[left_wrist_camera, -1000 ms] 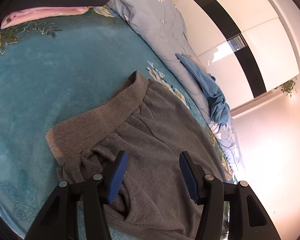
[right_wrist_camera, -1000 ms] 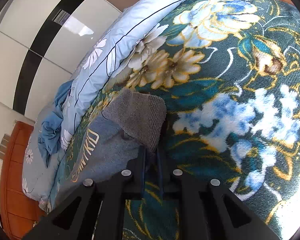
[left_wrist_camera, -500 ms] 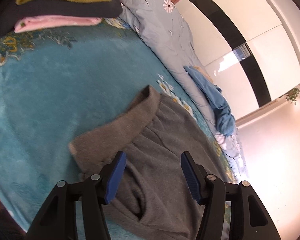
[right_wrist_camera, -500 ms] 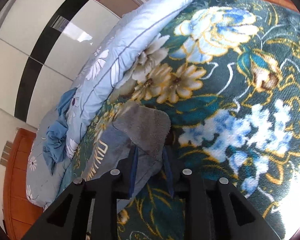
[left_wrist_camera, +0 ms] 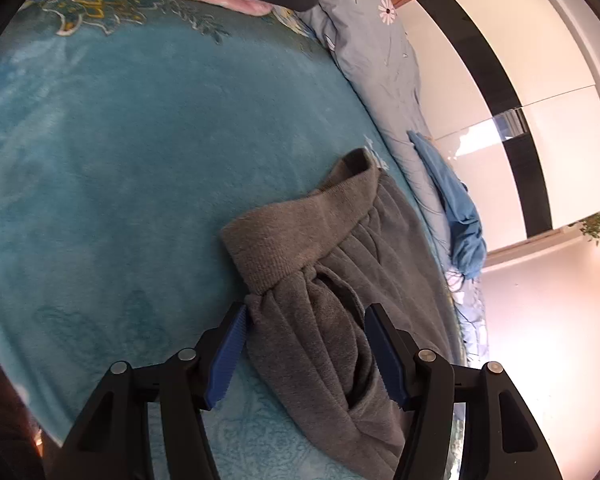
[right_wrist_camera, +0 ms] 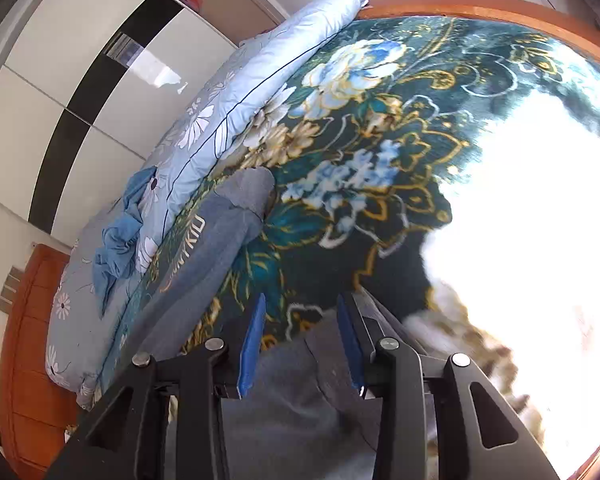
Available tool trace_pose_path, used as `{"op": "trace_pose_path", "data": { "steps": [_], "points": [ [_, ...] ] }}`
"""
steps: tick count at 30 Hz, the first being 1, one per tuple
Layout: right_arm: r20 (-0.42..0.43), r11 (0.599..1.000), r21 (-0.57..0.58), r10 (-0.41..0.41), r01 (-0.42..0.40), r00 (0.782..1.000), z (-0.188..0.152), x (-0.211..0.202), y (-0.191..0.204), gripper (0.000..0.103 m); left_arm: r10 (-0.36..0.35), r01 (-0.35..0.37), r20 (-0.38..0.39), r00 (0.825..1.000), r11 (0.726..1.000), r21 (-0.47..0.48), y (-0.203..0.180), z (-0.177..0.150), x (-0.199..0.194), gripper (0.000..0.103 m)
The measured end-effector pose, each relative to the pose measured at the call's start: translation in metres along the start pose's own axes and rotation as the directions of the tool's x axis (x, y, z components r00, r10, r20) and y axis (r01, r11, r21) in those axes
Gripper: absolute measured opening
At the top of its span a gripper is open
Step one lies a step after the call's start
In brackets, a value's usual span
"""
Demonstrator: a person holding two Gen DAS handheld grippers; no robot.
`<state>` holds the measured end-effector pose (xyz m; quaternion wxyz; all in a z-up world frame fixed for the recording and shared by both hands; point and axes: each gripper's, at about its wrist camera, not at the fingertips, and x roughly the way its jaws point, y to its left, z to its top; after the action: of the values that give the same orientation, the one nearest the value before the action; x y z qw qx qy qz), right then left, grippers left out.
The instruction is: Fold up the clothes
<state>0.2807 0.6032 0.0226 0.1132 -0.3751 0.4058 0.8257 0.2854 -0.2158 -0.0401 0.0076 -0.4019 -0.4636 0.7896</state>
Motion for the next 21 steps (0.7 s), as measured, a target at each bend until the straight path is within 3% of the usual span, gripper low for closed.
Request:
{"op": "trace_pose_path", "data": {
  "steps": [8,16,19,20,21],
  "points": [
    [-0.063,0.999,0.045,-0.02,0.022,0.998,-0.058,-0.041,-0.053,0.046,-0.078,0.078,0.002,0.997,0.996,-0.043,0.01,-0.003,0.002,0.06],
    [-0.097,0.993,0.11,0.059,-0.048,0.994,-0.067,-0.014,-0.058,0.046,-0.116,0.114,-0.015,0.993,0.989,-0.092,0.023,-0.002,0.007,0.054],
    [-0.086,0.993,0.098,0.072,-0.063,0.994,-0.066,-0.004,-0.054,0.046,-0.11,0.109,-0.007,0.994,0.99,-0.089,0.023,-0.003,0.005,0.046],
    [-0.073,0.992,0.1,0.09,-0.082,0.993,-0.063,-0.006,-0.05,0.043,-0.111,0.11,-0.003,0.994,0.99,-0.091,0.024,-0.004,0.004,0.039],
    [-0.057,0.989,0.104,0.112,-0.106,0.992,-0.06,-0.008,-0.046,0.022,-0.123,0.122,0.0,0.992,0.987,-0.1,0.025,-0.004,0.003,0.034]
  ]
}}
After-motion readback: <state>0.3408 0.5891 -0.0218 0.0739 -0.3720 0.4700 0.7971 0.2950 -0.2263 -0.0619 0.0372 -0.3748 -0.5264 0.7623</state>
